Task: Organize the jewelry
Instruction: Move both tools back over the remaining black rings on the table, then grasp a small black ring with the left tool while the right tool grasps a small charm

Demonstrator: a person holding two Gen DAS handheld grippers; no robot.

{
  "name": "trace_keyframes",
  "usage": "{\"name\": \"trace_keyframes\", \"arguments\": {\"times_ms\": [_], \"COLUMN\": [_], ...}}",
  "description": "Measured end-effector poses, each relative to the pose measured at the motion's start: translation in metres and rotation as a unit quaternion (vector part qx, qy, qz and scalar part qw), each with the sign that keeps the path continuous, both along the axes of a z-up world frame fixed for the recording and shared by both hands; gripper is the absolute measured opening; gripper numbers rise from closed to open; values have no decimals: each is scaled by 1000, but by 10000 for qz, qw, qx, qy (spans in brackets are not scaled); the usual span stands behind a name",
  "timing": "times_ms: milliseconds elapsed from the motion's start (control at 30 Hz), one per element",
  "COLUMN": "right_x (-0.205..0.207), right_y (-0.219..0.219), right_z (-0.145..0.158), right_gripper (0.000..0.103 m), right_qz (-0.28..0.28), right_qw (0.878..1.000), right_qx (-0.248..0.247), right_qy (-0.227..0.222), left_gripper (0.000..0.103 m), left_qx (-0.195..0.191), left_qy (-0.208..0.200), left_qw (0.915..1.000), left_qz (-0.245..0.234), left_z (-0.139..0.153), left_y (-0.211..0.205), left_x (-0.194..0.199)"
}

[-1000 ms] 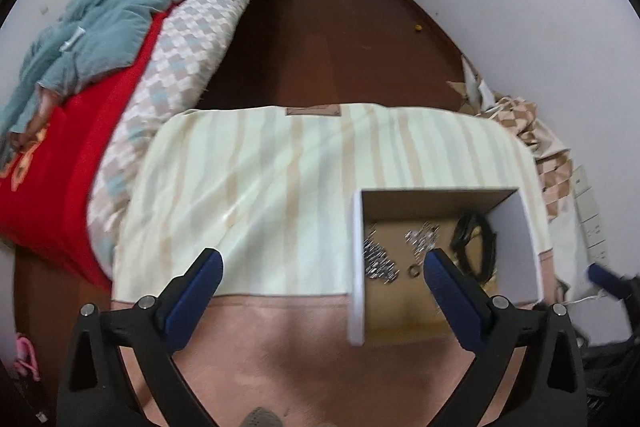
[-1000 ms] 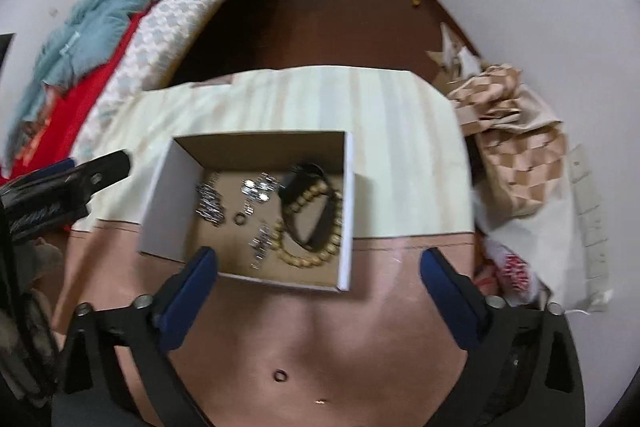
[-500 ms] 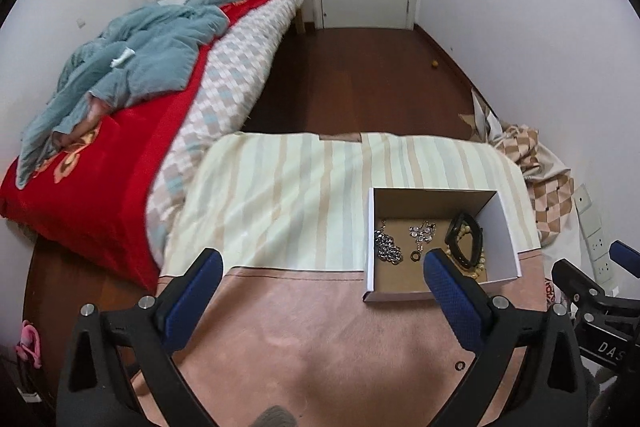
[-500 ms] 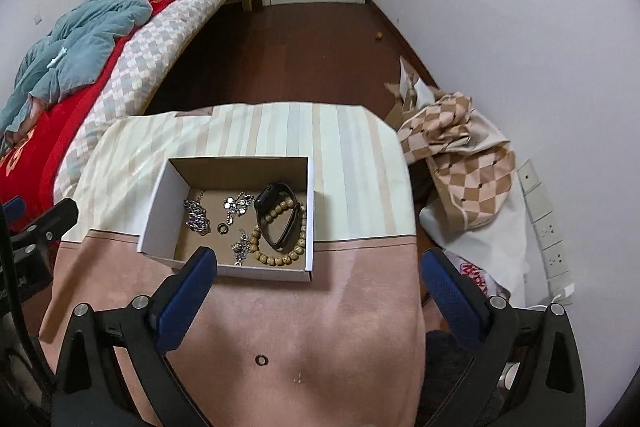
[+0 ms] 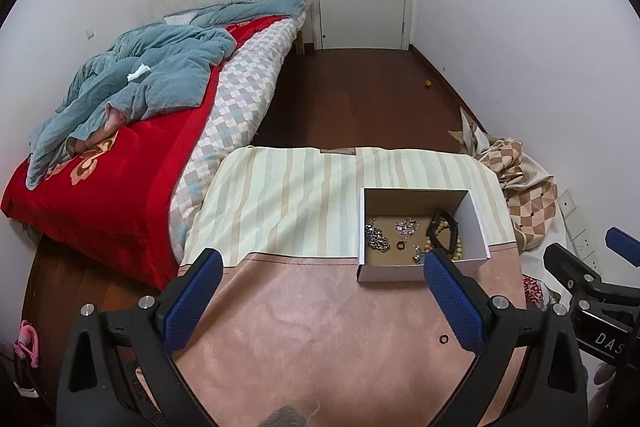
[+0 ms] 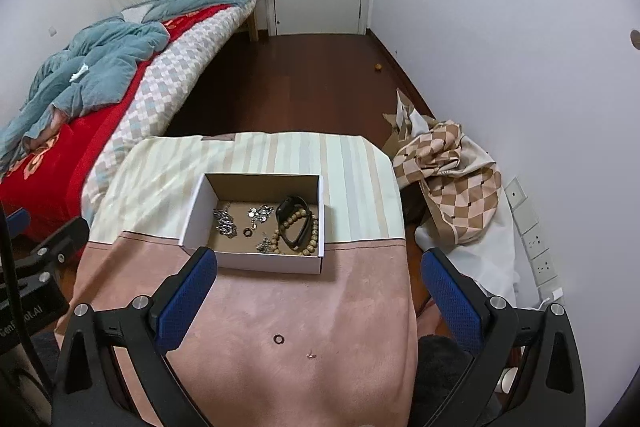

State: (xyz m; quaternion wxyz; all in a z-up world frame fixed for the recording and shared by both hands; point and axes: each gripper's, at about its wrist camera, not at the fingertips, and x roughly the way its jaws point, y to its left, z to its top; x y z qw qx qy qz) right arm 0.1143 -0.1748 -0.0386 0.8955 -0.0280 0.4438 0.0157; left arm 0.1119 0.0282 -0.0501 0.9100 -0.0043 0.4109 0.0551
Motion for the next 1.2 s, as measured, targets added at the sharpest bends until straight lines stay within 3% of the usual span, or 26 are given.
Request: {"name": "trace_keyframes", "arguments": {"times_ms": [300,433,600,733,767,967,1100,1200], "right_x": [-20,-29,-40,-47,-48,-51,-49,-46], "right_y": [-3,-15,-33,-41,-43,-39,-32,-25], "right_z": [4,-25,-93,-150,-160,-192,-203,-213], "right_gripper": [103,103,102,67,63,54,48,37], "right_qz": [5,-87,-409,-433,-424,-180,-100,-44], "right_qw": [9999,9994,9972,9940,9934,9936,9935,9927], "right_qx": [139,294,243,342,378,552,547,470], "right_qy": [-68,149,580,946,999,970,994,1107], "left_gripper": [102,102,102,102,102,102,102,102], "left_qx": [69,177,303,422,444,278,236,260], "left_qy": [-47,27,627,1221,1349,1977,2104,2106], "left_qw": [9999,9998,9975,9916,9899,9799,9773,9772], "left_qz": [103,133,70,20,13,6,-15,-40], "left_z": [-10,-35,-99,-151,-162,-203,-213,-213], "left_y": [-4,-8,-20,-32,-33,-33,-34,-35], "left_x": [-16,-21,-19,-15,-14,-12,-12,-14]}}
